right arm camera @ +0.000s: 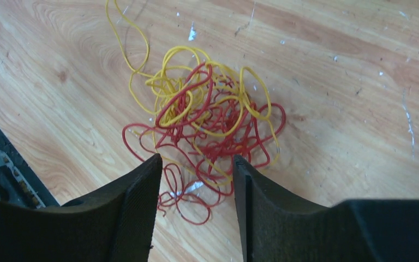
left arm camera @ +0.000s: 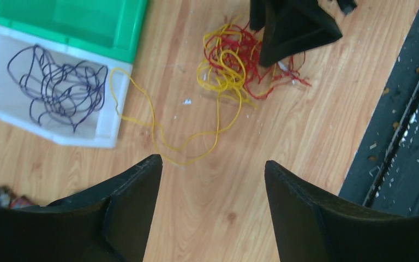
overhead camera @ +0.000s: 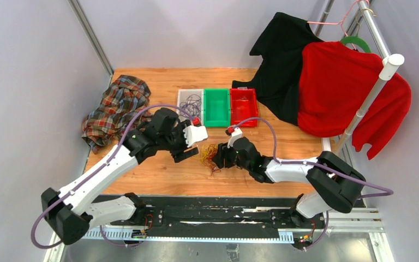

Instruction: Untangle the cables

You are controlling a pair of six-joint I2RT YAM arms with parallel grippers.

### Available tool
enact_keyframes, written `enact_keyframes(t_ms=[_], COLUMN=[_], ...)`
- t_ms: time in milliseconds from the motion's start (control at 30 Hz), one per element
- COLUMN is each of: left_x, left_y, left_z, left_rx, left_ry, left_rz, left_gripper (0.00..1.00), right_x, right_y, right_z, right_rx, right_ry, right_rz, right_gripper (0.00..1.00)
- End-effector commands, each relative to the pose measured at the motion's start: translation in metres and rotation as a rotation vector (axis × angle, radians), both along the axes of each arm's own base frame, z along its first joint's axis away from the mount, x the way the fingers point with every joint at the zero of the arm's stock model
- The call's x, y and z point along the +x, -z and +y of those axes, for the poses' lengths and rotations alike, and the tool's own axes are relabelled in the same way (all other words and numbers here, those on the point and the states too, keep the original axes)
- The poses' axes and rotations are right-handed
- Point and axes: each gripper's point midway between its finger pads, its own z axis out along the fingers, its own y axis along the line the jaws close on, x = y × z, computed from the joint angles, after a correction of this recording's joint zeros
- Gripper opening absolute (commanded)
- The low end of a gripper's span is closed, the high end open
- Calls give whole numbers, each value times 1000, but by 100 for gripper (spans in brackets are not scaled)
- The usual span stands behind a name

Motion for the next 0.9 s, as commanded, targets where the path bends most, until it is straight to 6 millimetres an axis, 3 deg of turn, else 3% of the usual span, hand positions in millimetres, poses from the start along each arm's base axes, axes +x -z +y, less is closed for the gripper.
enact_keyframes(t_ms=[0, 233, 467, 567, 733, 867], left_x=[19, 54, 64, 74, 59, 55], left_y=[0, 44, 70, 83, 102, 123], left_z=[-33, -63, -87, -90, -105, -103], left_rx=[-99, -69, -113, -108, -120, -60], left_ry=[18, 21, -53, -91, 2, 47], left_rz=[16, 94, 250, 261, 354, 381], left_gripper=[71, 65, 67, 66, 64, 63], right_x=[17, 13, -2, -6, -7, -9], right_y=[-9, 7, 6, 9, 8, 11], right_z=[9, 4, 8, 7, 5, 0], right_rx=[-12, 3, 77, 81, 109, 121], right_ry=[0, 8, -56, -69, -57, -51], right_rz=[-56, -48, -56, -48, -53, -48], right_gripper=[48, 29, 5, 2, 1, 1])
